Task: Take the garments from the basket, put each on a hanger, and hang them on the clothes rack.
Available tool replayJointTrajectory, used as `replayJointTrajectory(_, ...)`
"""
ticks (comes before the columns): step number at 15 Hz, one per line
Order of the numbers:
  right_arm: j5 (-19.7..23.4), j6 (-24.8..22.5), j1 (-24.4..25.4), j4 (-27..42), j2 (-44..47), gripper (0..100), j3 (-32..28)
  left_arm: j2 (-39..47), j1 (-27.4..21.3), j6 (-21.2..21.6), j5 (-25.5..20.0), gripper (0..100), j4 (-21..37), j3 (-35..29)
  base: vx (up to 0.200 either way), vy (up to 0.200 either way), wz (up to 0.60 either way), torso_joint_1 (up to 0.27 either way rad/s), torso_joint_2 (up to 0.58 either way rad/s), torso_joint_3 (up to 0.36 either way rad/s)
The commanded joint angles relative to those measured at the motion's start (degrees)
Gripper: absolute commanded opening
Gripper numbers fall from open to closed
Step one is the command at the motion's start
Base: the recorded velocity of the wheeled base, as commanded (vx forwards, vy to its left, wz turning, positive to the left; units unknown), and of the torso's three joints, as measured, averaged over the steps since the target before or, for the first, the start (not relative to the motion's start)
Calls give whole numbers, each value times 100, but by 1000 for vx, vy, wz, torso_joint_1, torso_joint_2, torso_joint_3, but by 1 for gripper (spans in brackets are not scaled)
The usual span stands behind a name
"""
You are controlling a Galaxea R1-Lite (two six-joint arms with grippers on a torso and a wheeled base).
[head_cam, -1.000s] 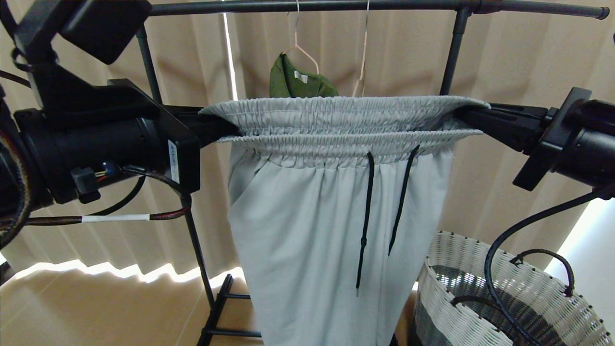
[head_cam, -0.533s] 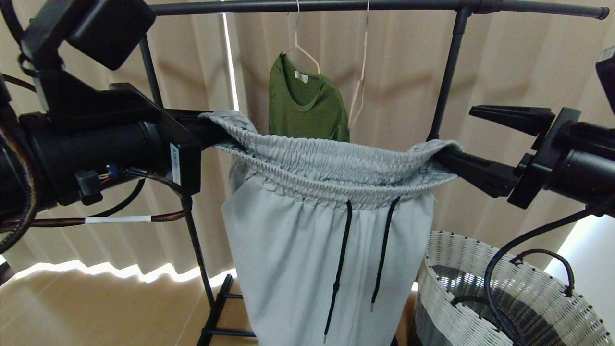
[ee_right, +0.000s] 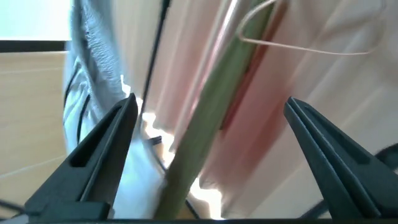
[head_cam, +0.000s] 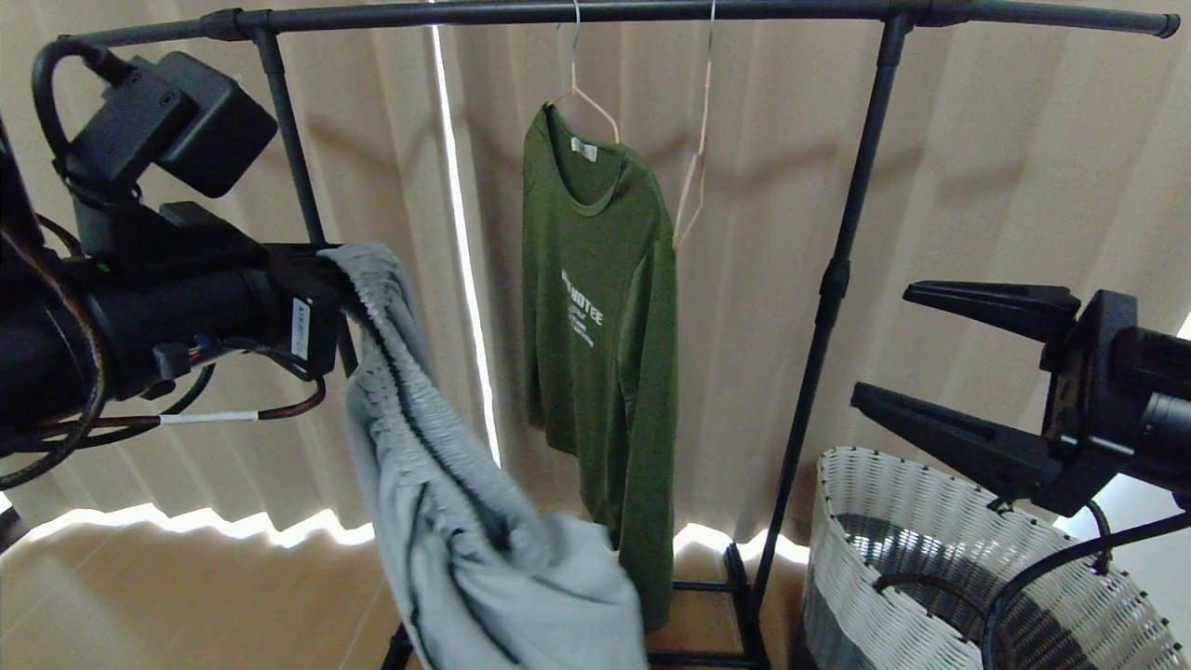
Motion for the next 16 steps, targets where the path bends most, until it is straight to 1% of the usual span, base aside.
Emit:
replayJointTrajectory(1,-6,-24,-1,17,-180,100,238,-22,42,3,4,0,-57,242,0,0,0,0,0,0)
replayJointTrajectory(2,-112,-41,-80,52,-207,100,352,-101,86,3,13,0,-66,400,0,0,0,0,0,0)
replayJointTrajectory(3,-410,-59,-335,26,-250,100,563,-400,235,3,13,0,-57,655,0,0,0,0,0,0)
replayJointTrajectory(4,-841,-59,-581,8,-347,100,853,-980,622,-14,4,0,-57,1209,0,0,0,0,0,0)
replayJointTrajectory(5,-1026,-50,-616,8,-549,100,1091,-1393,930,-32,-5,0,-66,1578,0,0,0,0,0,0)
replayJointTrajectory(6,-1043,-50,-625,8,-567,100,1117,-1428,956,-32,-5,0,-66,1604,0,0,0,0,0,0)
replayJointTrajectory(7,-1254,-24,-739,8,-1015,100,1671,-2219,1782,-181,-57,0,-66,2307,0,0,0,0,0,0)
replayJointTrajectory(8,-1289,-33,-862,17,-1305,100,1970,-2588,2204,-498,-145,0,-66,2641,0,0,0,0,0,0)
replayJointTrajectory(10,-1404,-59,-1152,70,-1683,100,2347,-3115,2617,-963,-585,0,-30,2967,0,0,0,0,0,0)
replayJointTrajectory(11,-1518,-68,-1328,105,-1745,100,2418,-3344,2767,-1192,-787,0,-30,3178,0,0,0,0,0,0)
replayJointTrajectory(12,-1571,-77,-1442,96,-1718,100,2479,-3441,2828,-1333,-875,0,-30,3283,0,0,0,0,0,0)
replayJointTrajectory(13,-1588,-77,-1680,105,-1692,100,2567,-3449,2872,-1359,-1007,0,-30,3336,0,0,0,0,0,0)
replayJointTrajectory(16,-1597,-50,-2198,87,-1411,100,2594,-3397,2872,-1333,-1015,0,-74,3459,0,0,0,0,0,0)
